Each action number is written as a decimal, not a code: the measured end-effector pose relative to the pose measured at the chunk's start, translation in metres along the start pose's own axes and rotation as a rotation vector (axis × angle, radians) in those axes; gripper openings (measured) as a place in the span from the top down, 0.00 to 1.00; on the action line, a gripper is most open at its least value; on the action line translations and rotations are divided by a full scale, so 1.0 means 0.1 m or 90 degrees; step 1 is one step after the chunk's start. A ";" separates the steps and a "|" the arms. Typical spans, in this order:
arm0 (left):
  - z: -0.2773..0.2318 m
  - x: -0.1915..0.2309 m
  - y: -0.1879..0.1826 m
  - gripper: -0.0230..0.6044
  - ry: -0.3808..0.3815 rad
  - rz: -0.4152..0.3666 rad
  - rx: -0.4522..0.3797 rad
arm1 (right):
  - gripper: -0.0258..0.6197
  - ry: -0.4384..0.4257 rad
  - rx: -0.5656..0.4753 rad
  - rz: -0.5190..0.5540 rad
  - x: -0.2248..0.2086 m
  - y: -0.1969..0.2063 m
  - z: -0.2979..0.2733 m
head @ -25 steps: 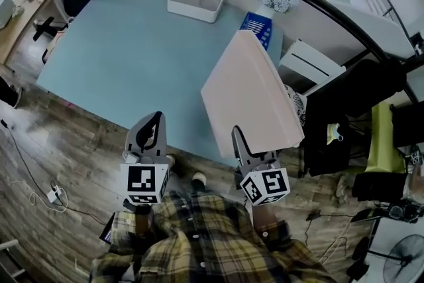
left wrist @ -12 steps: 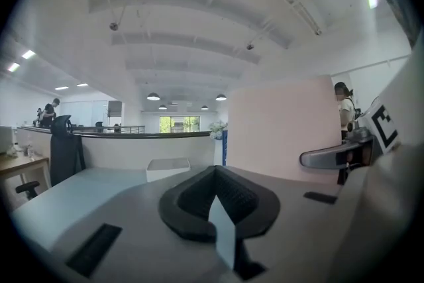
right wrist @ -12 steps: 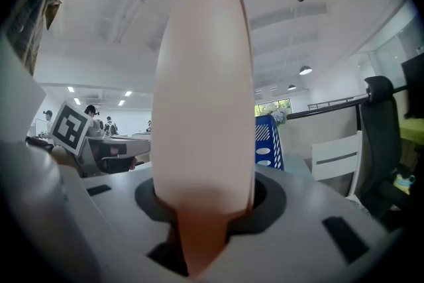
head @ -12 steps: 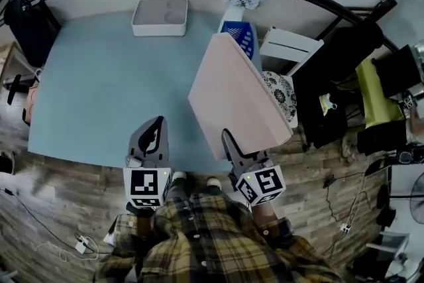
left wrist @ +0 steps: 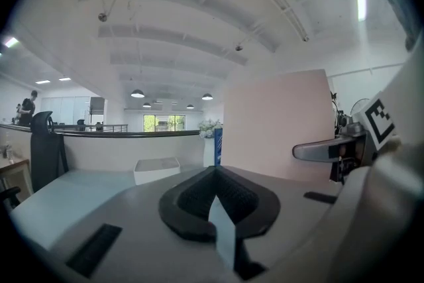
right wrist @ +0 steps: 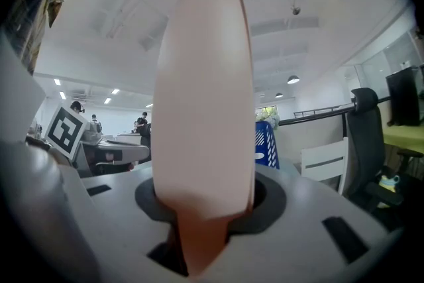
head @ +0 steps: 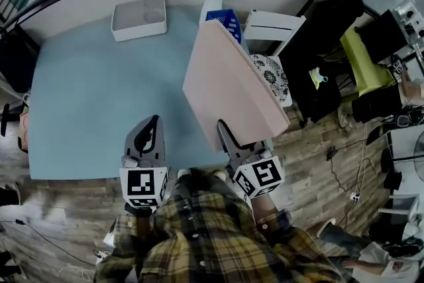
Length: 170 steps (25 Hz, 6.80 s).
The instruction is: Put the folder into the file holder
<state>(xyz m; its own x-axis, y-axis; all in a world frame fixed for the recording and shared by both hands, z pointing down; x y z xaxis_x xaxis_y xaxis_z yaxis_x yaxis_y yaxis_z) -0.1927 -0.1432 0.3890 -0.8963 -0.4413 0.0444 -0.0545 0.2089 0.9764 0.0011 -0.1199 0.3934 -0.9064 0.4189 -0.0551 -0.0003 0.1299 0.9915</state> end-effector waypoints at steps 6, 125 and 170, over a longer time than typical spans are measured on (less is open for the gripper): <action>0.07 -0.09 0.00 0.98 0.008 -0.004 0.003 | 0.72 0.010 -0.009 -0.004 0.02 -0.05 0.11; -0.51 -0.37 0.13 0.98 -0.006 0.023 0.037 | 0.72 0.089 -0.019 0.046 -1.25 0.23 -0.88; -0.48 -0.33 0.24 0.98 -0.008 0.029 0.051 | 0.62 0.061 0.117 0.045 -1.19 0.86 -0.95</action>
<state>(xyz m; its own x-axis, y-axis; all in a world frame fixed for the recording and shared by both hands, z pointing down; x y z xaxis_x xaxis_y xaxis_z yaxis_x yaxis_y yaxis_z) -0.1431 -0.1651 0.4209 -0.9039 -0.4191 0.0850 -0.0484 0.2977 0.9534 0.0686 -0.2434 0.4960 -0.9373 0.3469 0.0339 0.1337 0.2680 0.9541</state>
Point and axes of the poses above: the fingertips, and each gripper's own axes: z backward along the fingers, x to its left, y out of its underside, the point moved 3 cm from there along z, backward along the fingers, and after that the axes turned 3 degrees about z, right-handed, at the moved point
